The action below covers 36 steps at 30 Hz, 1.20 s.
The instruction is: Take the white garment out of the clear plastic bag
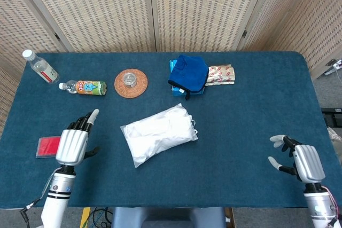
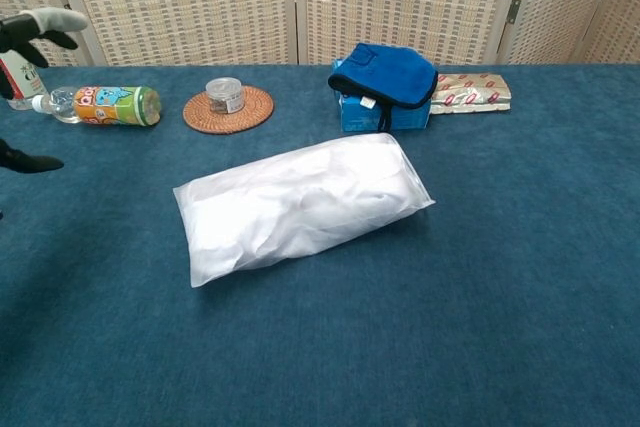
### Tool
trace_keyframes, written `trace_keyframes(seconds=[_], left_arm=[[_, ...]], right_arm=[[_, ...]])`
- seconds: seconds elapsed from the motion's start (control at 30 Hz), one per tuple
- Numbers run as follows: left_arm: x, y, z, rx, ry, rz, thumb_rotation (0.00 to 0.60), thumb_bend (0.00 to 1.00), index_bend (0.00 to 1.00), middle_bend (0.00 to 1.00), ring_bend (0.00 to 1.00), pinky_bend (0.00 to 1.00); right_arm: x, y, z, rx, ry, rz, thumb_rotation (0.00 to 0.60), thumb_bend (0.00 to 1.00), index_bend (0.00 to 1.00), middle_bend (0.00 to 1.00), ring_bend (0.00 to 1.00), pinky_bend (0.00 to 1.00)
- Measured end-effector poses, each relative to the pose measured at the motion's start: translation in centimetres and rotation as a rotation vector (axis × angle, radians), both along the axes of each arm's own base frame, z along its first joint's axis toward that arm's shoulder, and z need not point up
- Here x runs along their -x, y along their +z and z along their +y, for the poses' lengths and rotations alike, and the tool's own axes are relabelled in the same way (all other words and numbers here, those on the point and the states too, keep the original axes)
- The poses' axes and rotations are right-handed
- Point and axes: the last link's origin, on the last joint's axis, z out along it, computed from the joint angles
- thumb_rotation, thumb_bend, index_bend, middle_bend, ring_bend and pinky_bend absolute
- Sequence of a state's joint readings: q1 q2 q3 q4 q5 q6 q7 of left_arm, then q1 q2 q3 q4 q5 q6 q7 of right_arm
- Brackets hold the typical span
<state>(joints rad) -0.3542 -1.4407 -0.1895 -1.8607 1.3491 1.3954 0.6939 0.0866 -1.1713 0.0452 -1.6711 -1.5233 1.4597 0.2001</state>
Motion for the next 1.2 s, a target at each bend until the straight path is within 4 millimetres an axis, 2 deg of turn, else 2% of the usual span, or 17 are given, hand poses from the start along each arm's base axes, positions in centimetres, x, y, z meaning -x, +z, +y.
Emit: trace_keyframes(seconds=[0.17,0.3,0.53,0.8,1.0,1.2], left_arm=[[-3.2,-0.8,1.1,0.025,-0.038,0.014,0.6,0.0,0.0,0.01,0.08,0.28],[-5.7,-1.5,1.9,0.096,-0.052,0.015,0.6,0.0,0.0,0.0,0.01,0.22],[-9.6,-2.6,3.3,0.194,-0.067,0.023,0.6,0.0,0.0,0.0,0.0,0.19],[-13.4,-4.4,4.0,0.278,-0.091,0.025,0.6,0.0,0.0,0.0,0.0,0.17],[-15.3,-6.1,4.3,0.321,-0.1,0.021,0.6,0.0,0.0,0.0,0.0,0.15],[-16.0,-7.4,4.5,0.358,-0.062,0.043,0.6,0.0,0.0,0.0,0.0,0.1]], right_arm=[[0.2,-0.1,0.1,-0.003,-0.003,0.0,0.6,0.18,0.39,0.47,0.51,0.64],[0.4,-0.1,0.2,-0.005,-0.007,-0.002,0.6,0.18,0.39,0.47,0.51,0.64],[1.0,-0.2,0.4,-0.008,-0.022,-0.006,0.6,0.18,0.39,0.47,0.51,0.64],[1.4,-0.5,0.4,-0.014,-0.028,-0.013,0.6,0.18,0.39,0.47,0.51,0.64],[1.5,-0.8,0.4,-0.019,-0.029,-0.016,0.6,0.18,0.39,0.47,0.51,0.64],[1.7,-0.9,0.5,-0.021,-0.036,-0.016,0.6,0.18,0.39,0.47,0.51,0.64]])
